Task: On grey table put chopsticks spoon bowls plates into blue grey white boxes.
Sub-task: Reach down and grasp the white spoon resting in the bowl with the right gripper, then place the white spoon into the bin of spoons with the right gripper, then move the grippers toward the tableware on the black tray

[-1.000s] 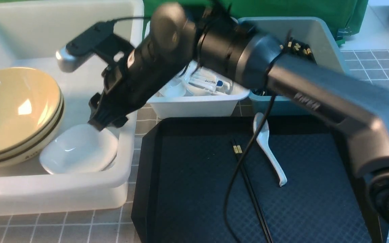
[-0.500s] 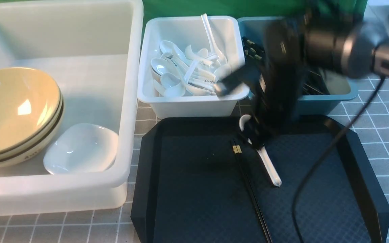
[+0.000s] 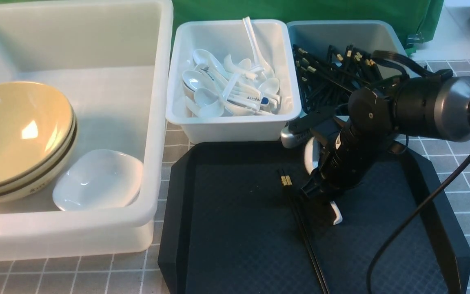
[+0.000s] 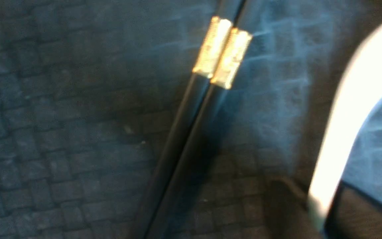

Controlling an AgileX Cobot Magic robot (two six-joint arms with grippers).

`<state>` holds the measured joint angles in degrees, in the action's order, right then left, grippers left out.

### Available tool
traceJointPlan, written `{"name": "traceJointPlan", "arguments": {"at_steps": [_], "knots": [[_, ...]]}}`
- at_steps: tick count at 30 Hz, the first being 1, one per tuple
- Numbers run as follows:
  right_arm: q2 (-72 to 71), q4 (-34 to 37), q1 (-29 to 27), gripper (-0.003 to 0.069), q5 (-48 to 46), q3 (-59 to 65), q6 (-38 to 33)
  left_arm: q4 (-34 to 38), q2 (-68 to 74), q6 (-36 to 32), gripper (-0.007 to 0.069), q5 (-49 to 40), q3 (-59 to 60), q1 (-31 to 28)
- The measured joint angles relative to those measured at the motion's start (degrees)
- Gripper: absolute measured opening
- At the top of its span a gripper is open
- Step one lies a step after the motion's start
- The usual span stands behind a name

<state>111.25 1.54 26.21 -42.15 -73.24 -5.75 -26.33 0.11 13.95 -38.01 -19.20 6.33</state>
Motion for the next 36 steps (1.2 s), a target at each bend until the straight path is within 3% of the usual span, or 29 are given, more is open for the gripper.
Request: {"name": "traceJointPlan", "arguments": {"at_steps": [2, 8, 11, 15, 18, 21, 23, 26, 28, 30, 36], "knots": [[-1.25, 0.15, 0.0, 0.0092, -2.01, 0.18, -0.54, 0.0, 0.0, 0.0, -0.0008, 0.0, 0.0, 0.0], [-10.23, 0.15, 0.94, 0.0095, -5.87, -0.26, -3.1, 0.01, 0.0, 0.0, -0.0008, 0.0, 0.0, 0.0], [-14.42, 0.21, 2.76, 0.0095, -0.44, -3.42, -5.52, 0.01, 0.0, 0.0, -0.0008, 0.0, 0.0, 0.0], [-11.16, 0.42, 3.59, 0.0101, 21.32, -9.52, -5.03, 0.01, 0.0, 0.0, -0.0008, 0.05, 0.0, 0.0], [-5.46, 0.42, 3.11, 0.0154, 24.45, -15.93, -3.47, 0.01, 0.0, 0.0, -0.0008, 0.05, 0.0, 0.0], [0.76, 0.42, 2.39, 0.0259, 20.71, -23.25, -0.7, 0.01, 0.0, 0.0, -0.0008, 0.0, 0.0, 0.0], [4.49, 0.37, 1.72, 0.0383, 9.88, -29.19, 1.33, 0.06, 0.0, 0.0, -0.0008, -0.05, 0.0, 0.0], [4.82, 0.31, 1.53, 0.0482, -5.65, -31.73, 4.7, 0.06, 0.0, 0.0, -0.0008, -0.25, 0.0, 0.0], [3.3, 0.14, 1.95, 0.0498, -13.07, -29.24, 6.14, 0.06, 0.0, 0.0, -0.0008, -0.37, 0.0, 0.0], [1.96, -0.01, 3.0, 0.0498, -14.4, -24.79, 6.2, 0.06, 0.0, 0.0, -0.0008, -0.38, 0.0, 0.0], [0.52, -0.14, 7.53, 0.0471, -6.3, -5.46, 9.47, 0.06, 0.0, 0.0, -0.0008, -0.14, 0.0, 0.0]]}}
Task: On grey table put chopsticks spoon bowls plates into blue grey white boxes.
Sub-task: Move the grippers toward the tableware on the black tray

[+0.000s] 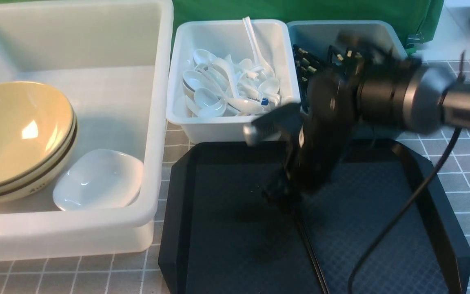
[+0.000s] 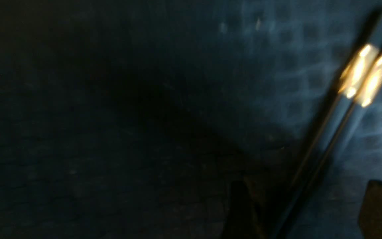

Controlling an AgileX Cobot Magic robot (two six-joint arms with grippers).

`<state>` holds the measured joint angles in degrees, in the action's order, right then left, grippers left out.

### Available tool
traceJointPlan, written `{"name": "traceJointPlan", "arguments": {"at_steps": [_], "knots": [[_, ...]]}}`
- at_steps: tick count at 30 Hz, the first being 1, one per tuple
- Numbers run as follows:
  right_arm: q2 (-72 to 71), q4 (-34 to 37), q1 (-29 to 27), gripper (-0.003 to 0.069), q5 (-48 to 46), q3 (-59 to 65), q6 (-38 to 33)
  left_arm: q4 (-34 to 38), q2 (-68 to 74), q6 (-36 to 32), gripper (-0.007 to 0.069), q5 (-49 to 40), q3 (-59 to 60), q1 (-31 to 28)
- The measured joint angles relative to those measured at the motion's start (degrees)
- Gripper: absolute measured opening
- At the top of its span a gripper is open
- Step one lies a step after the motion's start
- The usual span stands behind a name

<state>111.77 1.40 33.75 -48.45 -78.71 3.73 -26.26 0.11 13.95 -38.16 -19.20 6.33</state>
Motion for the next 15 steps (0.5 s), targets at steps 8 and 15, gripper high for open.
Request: {"name": "traceJointPlan", "arguments": {"at_steps": [8, 15], "knots": [[2.36, -2.23, -0.01, 0.0211, 4.3, 1.87, -0.79, 0.02, 0.0, 0.0, -0.0008, 0.17, 0.0, 0.0], [1.99, -3.01, 1.66, 0.0142, 4.56, 1.5, -4.47, -0.03, 0.0, 0.0, -0.0008, 0.17, 0.0, 0.0]]}}
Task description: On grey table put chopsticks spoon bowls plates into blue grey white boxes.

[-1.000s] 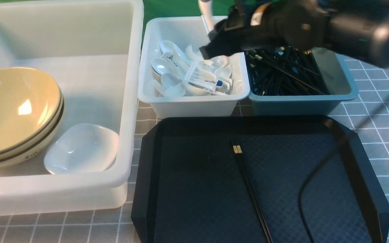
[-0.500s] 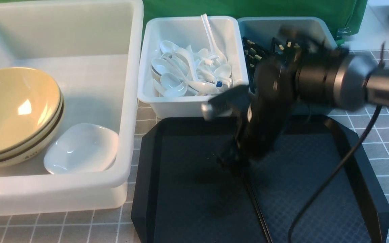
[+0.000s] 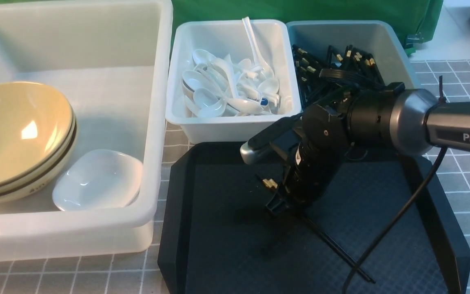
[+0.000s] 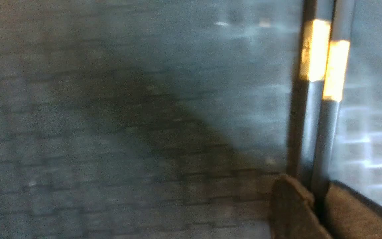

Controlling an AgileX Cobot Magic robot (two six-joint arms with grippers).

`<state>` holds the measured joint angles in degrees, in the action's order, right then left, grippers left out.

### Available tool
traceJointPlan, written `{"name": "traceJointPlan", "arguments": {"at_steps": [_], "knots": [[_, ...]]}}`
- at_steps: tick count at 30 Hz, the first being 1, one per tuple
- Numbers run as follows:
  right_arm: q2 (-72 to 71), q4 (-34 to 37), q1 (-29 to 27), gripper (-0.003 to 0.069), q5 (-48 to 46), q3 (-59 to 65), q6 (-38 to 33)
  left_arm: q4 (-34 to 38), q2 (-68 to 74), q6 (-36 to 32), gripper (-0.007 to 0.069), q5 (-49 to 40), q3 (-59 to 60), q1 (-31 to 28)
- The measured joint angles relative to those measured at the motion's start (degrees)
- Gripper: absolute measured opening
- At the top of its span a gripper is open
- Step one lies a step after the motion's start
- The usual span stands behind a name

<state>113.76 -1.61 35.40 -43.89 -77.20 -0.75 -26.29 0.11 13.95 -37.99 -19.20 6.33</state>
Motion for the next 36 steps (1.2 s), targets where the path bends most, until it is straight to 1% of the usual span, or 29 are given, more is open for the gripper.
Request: {"name": "traceJointPlan", "arguments": {"at_steps": [5, 9, 13, 15, 17, 22, 24, 27, 28, 30, 31, 32, 33, 34, 35, 36], "knots": [[-4.56, 1.61, 2.21, 0.0142, -0.25, 1.12, -2.1, 0.0, 0.0, 0.0, -0.0008, 0.0, 0.0, 0.0], [-12.53, 1.61, 2.14, 0.0142, 1.18, 1.12, -2.58, 0.0, 0.0, 0.0, -0.0008, 0.0, 0.0, 0.0], [-17.56, 0.86, 0.78, 0.0142, 4.14, 1.12, -3.61, 0.0, 0.0, 0.0, -0.0008, 0.0, 0.0, 0.0], [-20.09, -2.43, -1.91, 0.0142, 10.43, 1.12, -3.6, 0.0, 0.0, 0.0, -0.0008, 0.0, 0.0, 0.0], [-20.89, -4.74, -5.91, 0.0142, 20.71, 1.12, -3.01, 0.0, 0.0, 0.0, -0.0008, 0.0, 0.0, 0.0], [-16.18, -6.09, -14.45, 0.0142, 46.37, 0.43, 2.96, 0.0, 0.0, 0.0, -0.0008, 0.0, 0.0, 0.0], [-12.88, -6.14, -16.89, 0.0147, 49.57, -1.62, 4.42, 0.0, 0.0, 0.0, -0.0008, 0.0, 0.0, 0.0], [-7.92, -6.21, -18.87, 0.0191, 47.37, -5.03, 5.55, 0.0, 0.0, 0.0, -0.0008, 0.0, 0.0, 0.0], [-6.23, -6.27, -19.59, 0.0235, 44.93, -6.85, 5.69, 0.0, 0.0, 0.0, -0.0008, 0.0, 0.0, 0.0], [-4.37, -6.33, -20.17, 0.0311, 38.59, -8.97, 5.89, -0.12, 0.0, 0.0, -0.0008, 0.0, 0.0, 0.0], [-4.19, -6.33, -20.4, 0.0362, 29.96, -11.21, 5.9, -0.06, 0.0, 0.0, -0.0008, 0.0, 0.0, 0.0], [-4.26, -6.33, -20.4, 0.0365, 28.71, -11.81, 5.9, 0.02, 0.0, 0.0, -0.0008, 0.0, 0.0, 0.0], [-5.42, -6.33, -20.4, 0.0374, 20.07, -13.64, 5.7, 0.06, 0.0, 0.0, -0.0008, -0.06, 0.0, 0.0], [-7.39, -6.33, -20.4, 0.0358, 13.83, -14.31, 5.32, 0.13, 0.0, 0.0, -0.0008, -0.06, 0.0, 0.0], [-9.29, -6.33, -20.4, 0.0336, 10.73, -14.26, 4.76, 0.21, 0.0, 0.0, -0.0008, -0.06, 0.0, 0.0], [-13.49, -6.33, -20.4, 0.0279, 7.47, -13.1, 3.66, 0.27, 0.0, 0.0, -0.0008, -0.06, 0.0, 0.0]]}}
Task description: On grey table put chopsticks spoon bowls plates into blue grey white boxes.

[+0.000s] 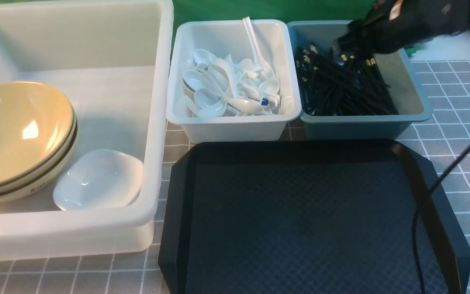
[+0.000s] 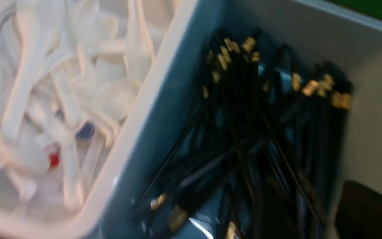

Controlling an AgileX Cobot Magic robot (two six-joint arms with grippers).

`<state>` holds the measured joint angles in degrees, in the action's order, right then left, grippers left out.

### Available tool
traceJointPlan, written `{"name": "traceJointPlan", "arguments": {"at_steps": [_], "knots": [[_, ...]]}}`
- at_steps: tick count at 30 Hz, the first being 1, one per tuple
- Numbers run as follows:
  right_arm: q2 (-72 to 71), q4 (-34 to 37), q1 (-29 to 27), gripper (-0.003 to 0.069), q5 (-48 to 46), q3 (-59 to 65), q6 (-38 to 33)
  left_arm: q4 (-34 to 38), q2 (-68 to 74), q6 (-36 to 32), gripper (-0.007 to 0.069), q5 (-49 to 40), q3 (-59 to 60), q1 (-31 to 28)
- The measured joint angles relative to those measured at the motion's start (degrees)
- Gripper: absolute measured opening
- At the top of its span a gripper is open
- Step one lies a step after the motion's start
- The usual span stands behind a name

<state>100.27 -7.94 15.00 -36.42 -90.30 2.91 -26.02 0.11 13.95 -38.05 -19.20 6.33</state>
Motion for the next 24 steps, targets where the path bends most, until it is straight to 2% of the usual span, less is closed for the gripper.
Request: {"name": "traceJointPlan", "arguments": {"at_steps": [2, 3, 4, 5, 7, 8, 13, 14, 17, 21, 24], "knots": [[-4.53, 0.05, 0.0, 0.023, -0.5, 2.44, -1.08, 0.0, 0.0, 0.0, -0.0008, 0.0, 0.0, 0.0], [-10.53, 0.51, 0.0, 0.0144, 0.65, 7.45, -1.7, 0.0, 0.0, 0.0, -0.0008, 0.0, 0.0, 0.0], [-11.44, 0.61, 0.0, 0.0134, 0.93, 7.45, -1.76, 0.0, 0.0, 0.0, -0.0008, -0.06, 0.0, 0.0], [-18.9, 0.9, 0.0, 0.0069, 4.2, 14.24, -2.13, 0.0, 0.0, 0.0, -0.0008, -0.06, 0.0, 0.0], [-28.18, 0.9, 0.0, 0.0036, 10.65, 24.43, -2.91, 0.0, 0.0, 0.0, -0.0008, -0.06, 0.0, 0.0], [-29.94, 0.9, 0.0, 0.0035, 11.4, 26.65, -2.91, 0.0, 0.0, 0.0, -0.0008, -0.06, 0.0, 0.0], [-49.82, 0.95, 0.0, 0.0033, 34.88, 57.17, -7.48, 0.0, 0.0, 0.0, -0.0008, -0.11, 0.0, 0.0], [-50.41, 0.95, 0.0, 0.0033, 35.67, 57.17, -7.71, 0.0, 0.0, 0.0, -0.0008, -0.11, 0.0, 0.0], [-59.74, 0.95, -0.02, 0.0033, 44.92, 71.47, -11.75, 0.0, 0.0, 0.0, -0.0008, -0.11, 0.0, 0.0], [-67.73, 0.95, -0.02, 0.0033, 47.2, 80.81, -11.29, 0.0, 0.0, 0.0, -0.0008, -0.11, 0.0, 0.0], [-76.24, 0.95, -0.02, 0.0033, 47.66, 87.82, -5.33, 0.0, 0.0, 0.0, -0.0008, -0.11, 0.0, 0.0]]}}
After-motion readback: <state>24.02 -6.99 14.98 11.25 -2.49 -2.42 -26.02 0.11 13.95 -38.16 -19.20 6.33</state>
